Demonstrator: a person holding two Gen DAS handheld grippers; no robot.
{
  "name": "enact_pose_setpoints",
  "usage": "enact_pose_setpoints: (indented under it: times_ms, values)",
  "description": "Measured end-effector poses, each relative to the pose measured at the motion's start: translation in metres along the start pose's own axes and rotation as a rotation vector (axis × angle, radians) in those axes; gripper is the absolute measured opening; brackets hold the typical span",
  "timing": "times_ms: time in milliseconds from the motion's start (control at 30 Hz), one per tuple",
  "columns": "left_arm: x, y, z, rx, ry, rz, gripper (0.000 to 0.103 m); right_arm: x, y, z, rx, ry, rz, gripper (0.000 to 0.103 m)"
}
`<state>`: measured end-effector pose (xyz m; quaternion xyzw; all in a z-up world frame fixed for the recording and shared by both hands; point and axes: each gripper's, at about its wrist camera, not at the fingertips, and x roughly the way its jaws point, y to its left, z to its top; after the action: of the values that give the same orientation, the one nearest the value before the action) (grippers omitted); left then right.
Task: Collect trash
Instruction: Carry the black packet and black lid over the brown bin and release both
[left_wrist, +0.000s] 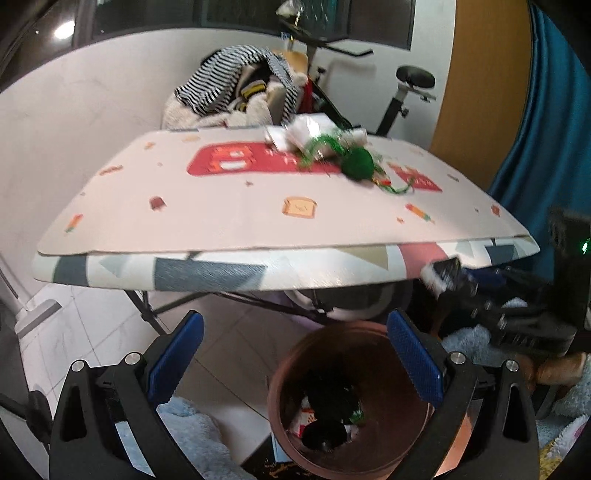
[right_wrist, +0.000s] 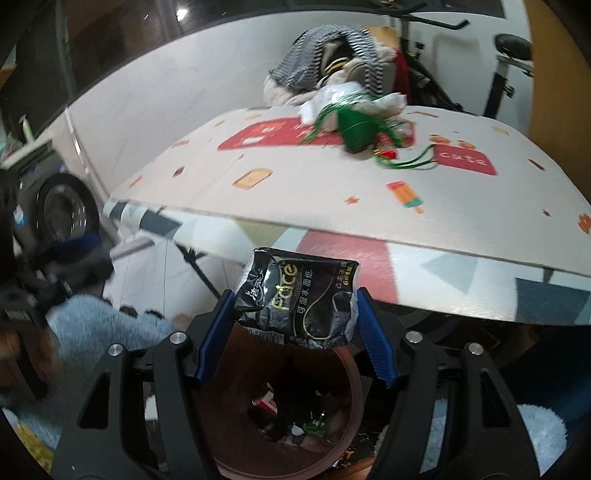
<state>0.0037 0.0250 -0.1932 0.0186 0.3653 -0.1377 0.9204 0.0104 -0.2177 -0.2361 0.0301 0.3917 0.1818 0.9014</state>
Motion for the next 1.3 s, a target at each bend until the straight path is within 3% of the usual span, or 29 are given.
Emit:
enact_pose_setpoints:
  times_ms: [333,533,600,667,767,1300]
  values:
    - [-0.006,0.010,-0.012,-0.056,-0.044,0.075,0.097,0.026,0.028,-0.013,-0.113,0.121,0.062,0.066]
    - [0.001,0.011,-0.014,-0.073,-0.023,0.078,0.097,0.036,0.034,-0.019,-0.136,0.171,0.067,0.069]
    - [0.005,0.012,-0.015,-0.087,-0.010,0.078,0.097,0.037,0.033,-0.020,-0.134,0.178,0.064,0.077]
    - [0.006,0.014,-0.016,-0.099,-0.004,0.085,0.097,0.036,0.033,-0.020,-0.132,0.174,0.053,0.092]
    - [0.006,0.017,-0.017,-0.119,-0.004,0.084,0.097,0.036,0.031,-0.020,-0.124,0.173,0.031,0.097]
    - [0.008,0.019,-0.018,-0.126,0.005,0.089,0.097,0.033,0.025,-0.019,-0.097,0.156,-0.025,0.097]
